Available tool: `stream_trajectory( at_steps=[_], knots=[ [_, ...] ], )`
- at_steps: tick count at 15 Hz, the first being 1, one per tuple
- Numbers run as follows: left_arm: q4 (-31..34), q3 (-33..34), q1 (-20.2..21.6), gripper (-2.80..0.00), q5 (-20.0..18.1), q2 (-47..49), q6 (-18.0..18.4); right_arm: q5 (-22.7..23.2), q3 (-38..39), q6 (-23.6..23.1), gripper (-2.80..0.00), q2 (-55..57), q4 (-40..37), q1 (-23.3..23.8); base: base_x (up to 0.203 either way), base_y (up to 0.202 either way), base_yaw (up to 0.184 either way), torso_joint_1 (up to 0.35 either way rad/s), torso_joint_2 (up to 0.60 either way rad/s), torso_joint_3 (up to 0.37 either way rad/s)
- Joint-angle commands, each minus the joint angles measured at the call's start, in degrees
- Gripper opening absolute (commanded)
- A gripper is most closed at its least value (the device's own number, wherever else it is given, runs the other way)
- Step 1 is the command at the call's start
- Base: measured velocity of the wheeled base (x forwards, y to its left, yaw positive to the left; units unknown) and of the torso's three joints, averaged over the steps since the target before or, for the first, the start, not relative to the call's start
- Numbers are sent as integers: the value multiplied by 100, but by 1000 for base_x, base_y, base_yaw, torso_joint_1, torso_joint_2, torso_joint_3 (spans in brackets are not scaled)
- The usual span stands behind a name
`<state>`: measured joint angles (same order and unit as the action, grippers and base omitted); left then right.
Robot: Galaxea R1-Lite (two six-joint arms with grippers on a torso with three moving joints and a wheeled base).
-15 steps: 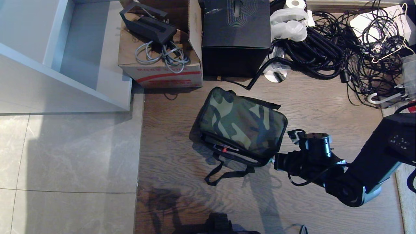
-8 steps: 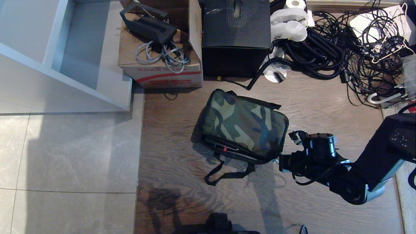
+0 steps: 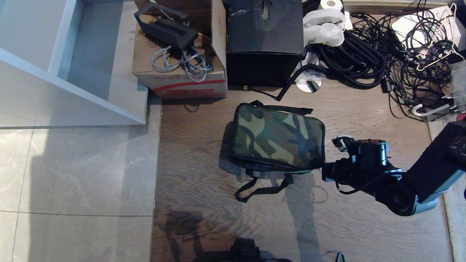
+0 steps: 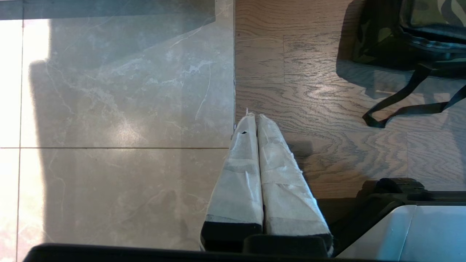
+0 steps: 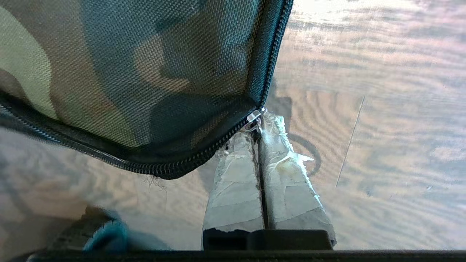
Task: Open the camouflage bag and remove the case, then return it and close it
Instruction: Open the top of the storage box
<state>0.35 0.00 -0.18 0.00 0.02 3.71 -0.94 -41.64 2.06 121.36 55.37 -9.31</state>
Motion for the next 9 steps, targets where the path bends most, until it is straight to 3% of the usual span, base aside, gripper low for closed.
stream_trajectory(
  at_steps=[1,5,9],
  knots=[
    [0,0,1,-280,0,-2,-2,-3,7,-4,0,11,35,9,0,0,0,0,0,0],
    [0,0,0,-280,0,-2,-2,13,227,-376,0,54,32,38,0,0,0,0,0,0],
    [0,0,1,-280,0,-2,-2,654,497,-894,0,-29,-98,340,0,0,0,0,0,0]
  ],
)
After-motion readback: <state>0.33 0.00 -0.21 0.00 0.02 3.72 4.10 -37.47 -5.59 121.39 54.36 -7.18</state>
